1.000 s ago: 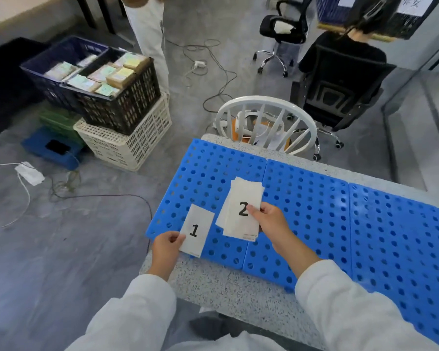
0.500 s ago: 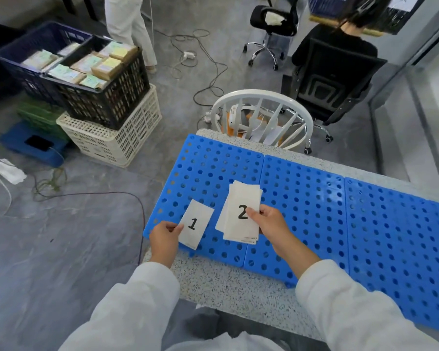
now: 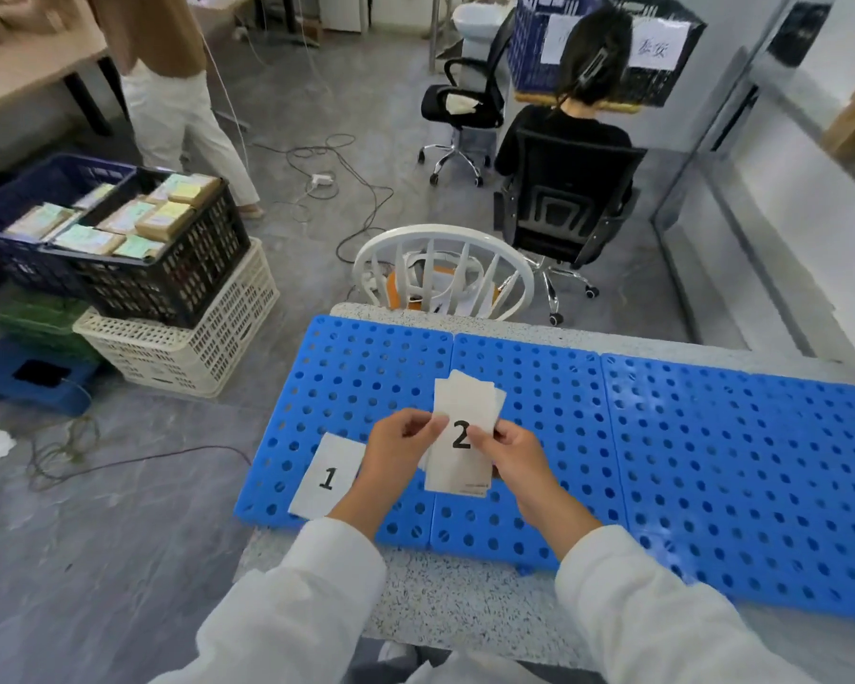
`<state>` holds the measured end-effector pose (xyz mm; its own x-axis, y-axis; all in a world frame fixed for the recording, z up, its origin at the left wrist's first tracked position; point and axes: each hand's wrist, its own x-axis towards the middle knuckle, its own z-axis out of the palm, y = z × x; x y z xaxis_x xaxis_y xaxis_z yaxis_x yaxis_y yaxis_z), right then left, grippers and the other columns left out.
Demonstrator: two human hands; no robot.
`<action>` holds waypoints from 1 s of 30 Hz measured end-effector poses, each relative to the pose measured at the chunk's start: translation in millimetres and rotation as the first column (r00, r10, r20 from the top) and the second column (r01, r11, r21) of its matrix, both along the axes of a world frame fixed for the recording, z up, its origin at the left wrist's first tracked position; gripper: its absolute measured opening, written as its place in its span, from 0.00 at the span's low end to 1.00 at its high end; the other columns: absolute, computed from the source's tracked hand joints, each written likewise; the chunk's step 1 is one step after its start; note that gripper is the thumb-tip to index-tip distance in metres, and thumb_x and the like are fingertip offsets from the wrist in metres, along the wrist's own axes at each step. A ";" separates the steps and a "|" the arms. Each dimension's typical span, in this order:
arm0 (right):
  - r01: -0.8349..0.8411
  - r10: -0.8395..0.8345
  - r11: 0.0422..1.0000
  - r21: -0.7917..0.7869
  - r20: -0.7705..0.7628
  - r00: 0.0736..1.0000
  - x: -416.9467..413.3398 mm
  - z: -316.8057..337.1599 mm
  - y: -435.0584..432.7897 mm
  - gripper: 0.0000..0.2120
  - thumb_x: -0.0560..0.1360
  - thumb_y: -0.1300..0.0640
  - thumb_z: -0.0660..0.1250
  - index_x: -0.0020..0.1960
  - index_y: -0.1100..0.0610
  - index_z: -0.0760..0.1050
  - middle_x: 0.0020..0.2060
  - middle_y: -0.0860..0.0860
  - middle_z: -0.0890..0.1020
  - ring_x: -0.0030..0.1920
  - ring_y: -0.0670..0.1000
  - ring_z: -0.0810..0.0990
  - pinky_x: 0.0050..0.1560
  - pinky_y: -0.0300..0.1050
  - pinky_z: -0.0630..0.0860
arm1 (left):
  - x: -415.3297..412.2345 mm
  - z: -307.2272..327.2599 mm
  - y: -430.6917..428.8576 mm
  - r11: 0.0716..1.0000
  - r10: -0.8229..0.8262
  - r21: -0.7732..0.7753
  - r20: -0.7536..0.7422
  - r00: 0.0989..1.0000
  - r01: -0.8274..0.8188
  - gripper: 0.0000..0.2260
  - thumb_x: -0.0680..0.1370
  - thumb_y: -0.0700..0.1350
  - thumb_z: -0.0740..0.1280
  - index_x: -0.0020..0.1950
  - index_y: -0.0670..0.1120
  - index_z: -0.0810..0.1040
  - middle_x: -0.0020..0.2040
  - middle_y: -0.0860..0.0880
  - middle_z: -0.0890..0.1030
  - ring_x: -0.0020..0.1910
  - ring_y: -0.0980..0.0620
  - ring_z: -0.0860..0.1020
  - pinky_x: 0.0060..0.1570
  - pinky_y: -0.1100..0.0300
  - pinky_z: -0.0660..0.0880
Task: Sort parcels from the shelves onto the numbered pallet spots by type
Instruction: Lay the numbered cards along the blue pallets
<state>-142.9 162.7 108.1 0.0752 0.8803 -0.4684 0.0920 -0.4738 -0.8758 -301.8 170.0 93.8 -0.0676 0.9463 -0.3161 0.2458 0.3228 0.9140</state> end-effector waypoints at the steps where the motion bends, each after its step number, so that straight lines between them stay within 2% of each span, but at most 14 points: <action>1: 0.018 -0.018 1.000 0.010 -0.006 1.000 8.5 2.1 -3.0 0.07 0.77 0.56 0.68 0.54 0.54 0.79 0.48 0.48 0.85 0.50 0.49 0.83 0.50 0.48 0.80 | 12.8 1.9 0.2 1.000 -0.013 0.017 0.001 1.000 0.013 0.14 0.75 0.52 0.71 0.47 0.41 0.81 0.41 0.46 0.81 0.38 0.53 0.76 0.38 0.62 0.72; 5: 0.058 -0.057 0.998 0.037 -0.014 0.998 45.3 8.2 -14.3 0.06 0.75 0.55 0.70 0.52 0.52 0.80 0.48 0.48 0.85 0.49 0.49 0.83 0.52 0.52 0.81 | 53.7 4.1 -2.4 1.000 0.024 0.003 -0.025 0.999 -0.024 0.12 0.72 0.51 0.75 0.42 0.44 0.77 0.37 0.51 0.78 0.35 0.55 0.74 0.32 0.68 0.70; 8: 0.102 -0.100 0.995 0.022 -0.045 0.994 73.6 13.1 -21.2 0.06 0.77 0.53 0.68 0.51 0.54 0.80 0.45 0.48 0.85 0.47 0.50 0.84 0.51 0.52 0.81 | 78.9 4.0 -5.3 1.000 0.010 -0.005 -0.018 1.000 -0.010 0.15 0.71 0.52 0.75 0.41 0.41 0.79 0.35 0.49 0.79 0.34 0.54 0.74 0.33 0.63 0.70; 11: 0.119 -0.119 0.993 -0.004 -0.020 0.993 101.5 15.0 -24.9 0.12 0.79 0.51 0.64 0.50 0.60 0.80 0.42 0.49 0.85 0.43 0.50 0.83 0.50 0.55 0.79 | 102.1 5.3 -5.7 1.000 -0.012 -0.023 -0.025 1.000 0.012 0.15 0.72 0.51 0.74 0.40 0.38 0.78 0.32 0.50 0.76 0.31 0.54 0.71 0.32 0.63 0.68; 14: 0.114 -0.114 0.993 -0.009 0.017 0.993 127.6 11.6 -29.0 0.11 0.79 0.51 0.65 0.48 0.58 0.80 0.44 0.51 0.85 0.47 0.54 0.84 0.52 0.59 0.79 | 124.3 3.9 -7.8 0.999 -0.038 -0.038 -0.029 0.999 0.037 0.17 0.74 0.49 0.73 0.41 0.35 0.78 0.31 0.49 0.74 0.29 0.54 0.68 0.29 0.65 0.65; 16: 0.115 -0.114 0.993 -0.021 0.043 0.993 142.7 5.5 -31.3 0.11 0.78 0.50 0.65 0.48 0.57 0.80 0.45 0.53 0.85 0.49 0.58 0.83 0.53 0.60 0.78 | 136.1 -2.7 -11.2 0.998 -0.042 -0.056 -0.029 0.999 0.040 0.19 0.75 0.50 0.72 0.41 0.33 0.76 0.32 0.46 0.72 0.31 0.52 0.67 0.31 0.61 0.64; 19: 0.166 -0.163 0.985 -0.048 0.060 0.985 164.2 -8.5 -34.6 0.11 0.79 0.51 0.65 0.47 0.58 0.80 0.45 0.54 0.85 0.47 0.58 0.82 0.47 0.55 0.79 | 146.8 -17.2 -18.2 0.994 -0.036 -0.101 -0.035 0.999 0.032 0.22 0.74 0.53 0.71 0.40 0.33 0.75 0.34 0.45 0.73 0.34 0.51 0.69 0.36 0.56 0.65; 23: 0.235 -0.227 0.969 -0.080 0.096 0.969 198.6 -23.3 -45.3 0.10 0.80 0.53 0.63 0.45 0.57 0.79 0.44 0.51 0.83 0.41 0.49 0.80 0.38 0.43 0.76 | 149.1 -37.5 -32.0 0.985 0.005 -0.172 -0.070 0.998 -0.017 0.18 0.75 0.49 0.71 0.32 0.40 0.71 0.30 0.48 0.70 0.30 0.52 0.66 0.31 0.63 0.63; 25: 0.225 -0.215 0.971 -0.080 0.120 0.969 215.9 -27.8 -50.2 0.11 0.80 0.53 0.63 0.45 0.59 0.78 0.45 0.53 0.83 0.41 0.50 0.79 0.37 0.42 0.73 | 150.3 -48.7 -38.1 0.977 0.006 -0.214 -0.086 0.996 -0.024 0.16 0.76 0.48 0.71 0.34 0.39 0.75 0.33 0.45 0.74 0.33 0.51 0.69 0.33 0.61 0.65; 27: 0.228 -0.215 0.970 -0.090 0.131 0.968 230.5 -32.9 -53.7 0.11 0.80 0.53 0.63 0.48 0.60 0.78 0.45 0.53 0.83 0.41 0.50 0.79 0.36 0.42 0.73 | 153.9 -58.5 -42.5 0.969 -0.022 -0.246 -0.117 0.993 -0.008 0.16 0.75 0.48 0.71 0.38 0.37 0.75 0.34 0.44 0.73 0.33 0.50 0.69 0.34 0.59 0.64; 30: 0.233 -0.218 0.967 -0.100 0.139 0.966 245.3 -37.8 -57.2 0.11 0.80 0.53 0.63 0.50 0.60 0.78 0.46 0.53 0.83 0.44 0.52 0.81 0.40 0.44 0.75 | 163.2 -69.9 -45.1 0.965 -0.058 -0.261 -0.181 0.982 0.009 0.15 0.75 0.48 0.71 0.35 0.41 0.71 0.33 0.45 0.71 0.32 0.51 0.67 0.33 0.59 0.62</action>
